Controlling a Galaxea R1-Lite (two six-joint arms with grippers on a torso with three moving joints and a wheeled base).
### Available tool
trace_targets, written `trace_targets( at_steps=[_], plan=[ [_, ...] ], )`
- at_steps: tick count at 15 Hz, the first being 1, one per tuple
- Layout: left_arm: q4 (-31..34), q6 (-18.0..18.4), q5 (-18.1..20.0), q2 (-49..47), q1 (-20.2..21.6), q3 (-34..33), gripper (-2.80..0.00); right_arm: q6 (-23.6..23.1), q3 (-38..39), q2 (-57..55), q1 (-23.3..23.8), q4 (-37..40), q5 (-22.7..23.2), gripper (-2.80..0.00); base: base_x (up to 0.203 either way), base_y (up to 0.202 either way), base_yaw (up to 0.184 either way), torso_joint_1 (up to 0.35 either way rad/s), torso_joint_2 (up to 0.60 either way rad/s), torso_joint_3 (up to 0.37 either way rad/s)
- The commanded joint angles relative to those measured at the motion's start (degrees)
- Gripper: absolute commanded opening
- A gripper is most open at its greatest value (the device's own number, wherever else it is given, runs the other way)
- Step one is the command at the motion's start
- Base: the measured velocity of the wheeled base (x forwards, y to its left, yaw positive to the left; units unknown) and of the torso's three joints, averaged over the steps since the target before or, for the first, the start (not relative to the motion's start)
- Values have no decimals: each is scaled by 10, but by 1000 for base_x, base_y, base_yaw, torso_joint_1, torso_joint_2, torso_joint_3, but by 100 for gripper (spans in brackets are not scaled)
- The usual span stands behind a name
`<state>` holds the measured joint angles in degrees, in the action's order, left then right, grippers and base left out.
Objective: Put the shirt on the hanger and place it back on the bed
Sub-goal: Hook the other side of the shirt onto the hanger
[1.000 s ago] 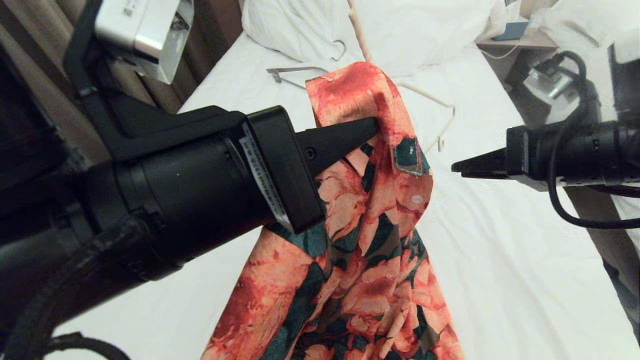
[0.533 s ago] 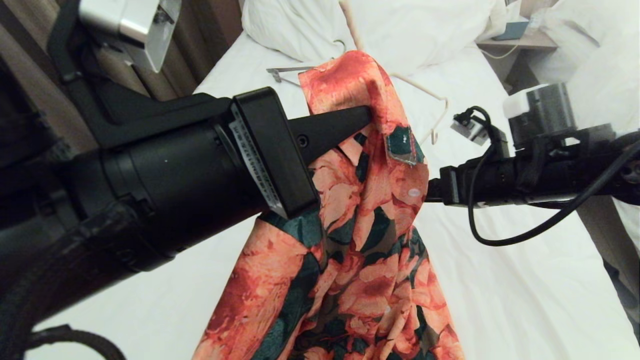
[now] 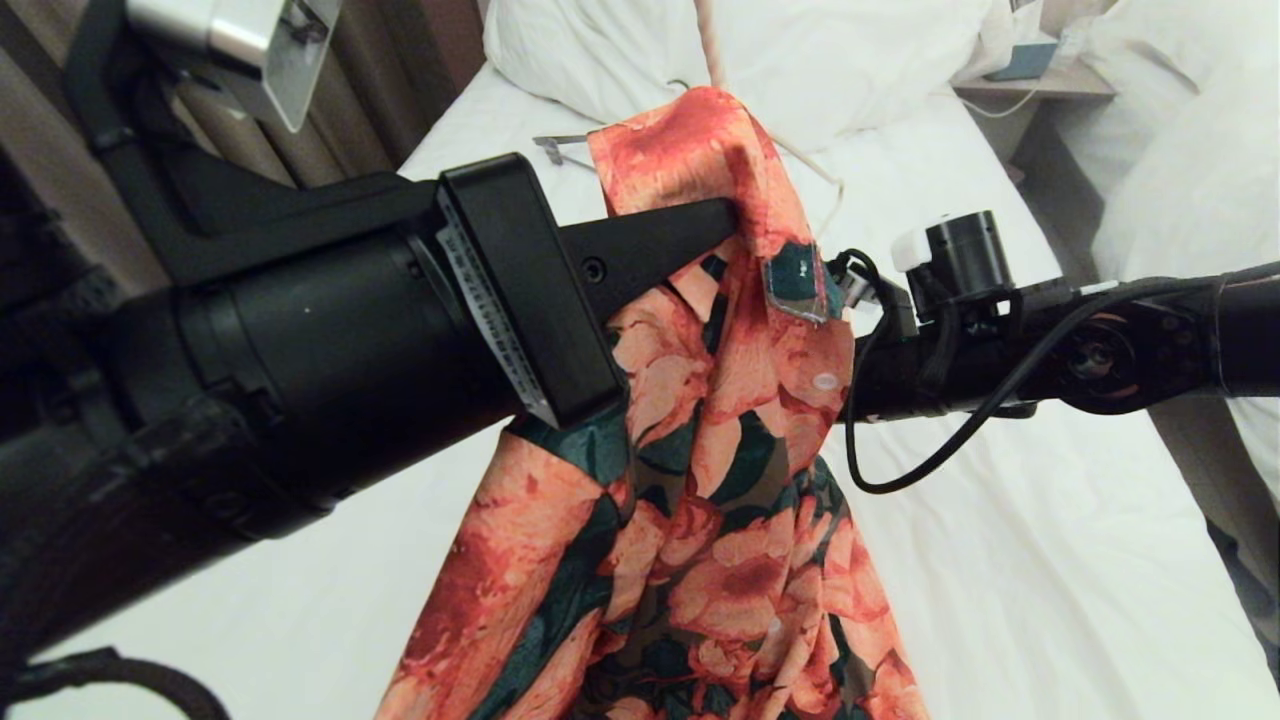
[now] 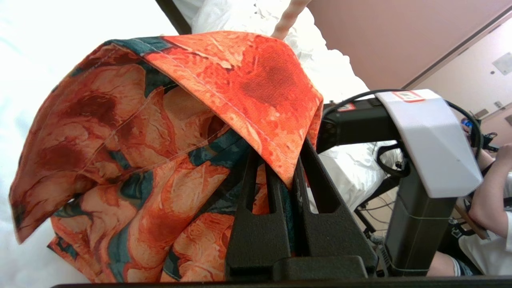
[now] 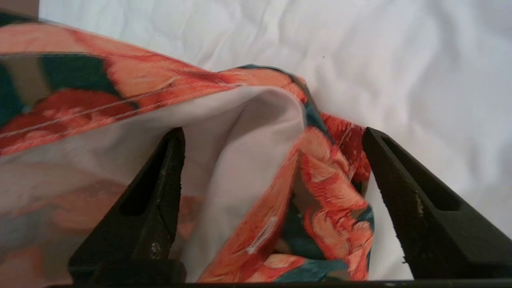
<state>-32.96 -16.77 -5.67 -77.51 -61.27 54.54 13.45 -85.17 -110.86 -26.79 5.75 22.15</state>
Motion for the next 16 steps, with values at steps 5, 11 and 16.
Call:
trace_targets(
  at_steps=[5, 11, 16],
  plan=[
    [-2, -1, 0, 1, 0, 0, -280, -1, -9, -16, -15, 0, 4, -280, 0, 0, 0, 0, 0, 0],
    [-2, -1, 0, 0, 0, 0, -280, 2, -4, -16, -15, 0, 6, -280, 0, 0, 0, 0, 0, 0],
    [23, -2, -2, 0, 4, 11, -280, 89, -5, -7, 23, -35, 3, -280, 0, 0, 0, 0, 0, 0]
  ],
)
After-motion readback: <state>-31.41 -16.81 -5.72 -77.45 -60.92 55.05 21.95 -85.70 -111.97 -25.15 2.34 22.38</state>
